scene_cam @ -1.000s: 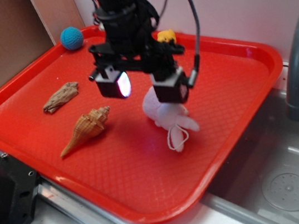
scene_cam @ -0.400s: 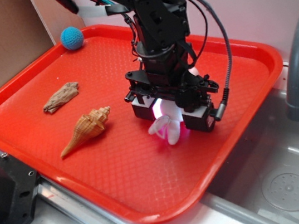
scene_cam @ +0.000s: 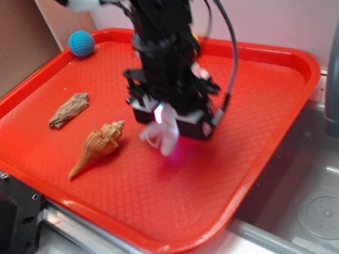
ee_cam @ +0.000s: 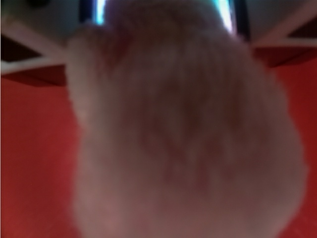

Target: Grab the pink bunny.

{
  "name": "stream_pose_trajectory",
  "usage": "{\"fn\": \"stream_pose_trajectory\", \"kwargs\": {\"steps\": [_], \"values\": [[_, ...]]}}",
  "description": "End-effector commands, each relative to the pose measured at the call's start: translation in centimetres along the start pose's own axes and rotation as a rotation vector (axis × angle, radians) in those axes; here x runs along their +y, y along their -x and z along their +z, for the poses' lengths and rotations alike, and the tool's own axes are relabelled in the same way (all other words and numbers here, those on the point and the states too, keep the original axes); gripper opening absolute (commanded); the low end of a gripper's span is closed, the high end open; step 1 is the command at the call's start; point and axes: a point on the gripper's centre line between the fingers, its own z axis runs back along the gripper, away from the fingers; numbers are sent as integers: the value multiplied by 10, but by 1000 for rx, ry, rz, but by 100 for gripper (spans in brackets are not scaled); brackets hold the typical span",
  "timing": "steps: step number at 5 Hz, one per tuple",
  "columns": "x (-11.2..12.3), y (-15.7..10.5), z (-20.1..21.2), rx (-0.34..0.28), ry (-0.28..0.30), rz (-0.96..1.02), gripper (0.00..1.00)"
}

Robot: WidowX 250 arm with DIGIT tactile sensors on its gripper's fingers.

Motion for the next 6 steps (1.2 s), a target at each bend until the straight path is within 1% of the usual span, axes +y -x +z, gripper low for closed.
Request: {"fn": "stream_pose_trajectory", "kwargs": {"steps": [1,2,3,4,5,6], "values": [[61,4,90,4,31,7,0],[97,11,121,4,0,58,0],[120,14,140,-33,-26,114,0],[133,15,155,-86,4,132,0],[133,13,160,-103,15,115,0],[133,10,160,-90,13,98,0]]}}
